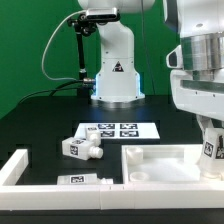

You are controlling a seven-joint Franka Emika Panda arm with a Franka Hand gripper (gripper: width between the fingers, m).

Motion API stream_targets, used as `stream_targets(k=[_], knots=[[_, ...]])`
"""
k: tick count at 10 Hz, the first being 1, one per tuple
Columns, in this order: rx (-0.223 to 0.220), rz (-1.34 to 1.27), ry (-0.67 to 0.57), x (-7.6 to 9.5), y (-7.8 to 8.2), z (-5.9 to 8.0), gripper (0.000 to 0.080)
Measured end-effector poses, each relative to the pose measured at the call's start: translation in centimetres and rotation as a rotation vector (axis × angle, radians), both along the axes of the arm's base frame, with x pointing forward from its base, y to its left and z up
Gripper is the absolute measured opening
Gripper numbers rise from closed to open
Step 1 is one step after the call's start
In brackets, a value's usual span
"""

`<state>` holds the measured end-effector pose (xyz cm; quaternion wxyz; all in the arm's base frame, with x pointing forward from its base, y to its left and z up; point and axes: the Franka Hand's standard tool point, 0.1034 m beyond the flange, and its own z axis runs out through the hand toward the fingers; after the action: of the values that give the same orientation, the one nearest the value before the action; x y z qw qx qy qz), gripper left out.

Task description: Assemble one leg

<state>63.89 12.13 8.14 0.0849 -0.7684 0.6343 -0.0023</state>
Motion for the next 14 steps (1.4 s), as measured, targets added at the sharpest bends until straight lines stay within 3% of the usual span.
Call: stream_targets(k=[1, 2, 3, 4, 5, 9, 11, 12, 13, 14], knots=[[0.0, 0.004, 0.0, -0.04, 0.03, -0.05, 0.0294], [-0.003, 0.036, -0.004, -0.04, 0.03, -0.05, 0.0362], [-0.028, 0.155, -0.017, -0.04, -0.04, -0.03, 0.0538], [-0.069, 0.399, -0.036, -0.08, -0.01, 0.06, 0.0538], [-0.088, 0.601, -0.039, -0.11, 0.16, 0.3, 0.0627], [-0.125, 0.972, -0.076, 0.06, -0.38, 0.37, 0.0649], [-0.201, 1.325, -0.099, 0.32, -0.79, 0.3, 0.0649], [-0.216, 1.333, -0.111, 0.54, -0.53, 0.3, 0.0649], [-0.212, 1.306, -0.109, 0.54, -0.56, 0.29, 0.0619], [-0.212, 1.305, -0.109, 0.55, -0.62, 0.29, 0.0472]])
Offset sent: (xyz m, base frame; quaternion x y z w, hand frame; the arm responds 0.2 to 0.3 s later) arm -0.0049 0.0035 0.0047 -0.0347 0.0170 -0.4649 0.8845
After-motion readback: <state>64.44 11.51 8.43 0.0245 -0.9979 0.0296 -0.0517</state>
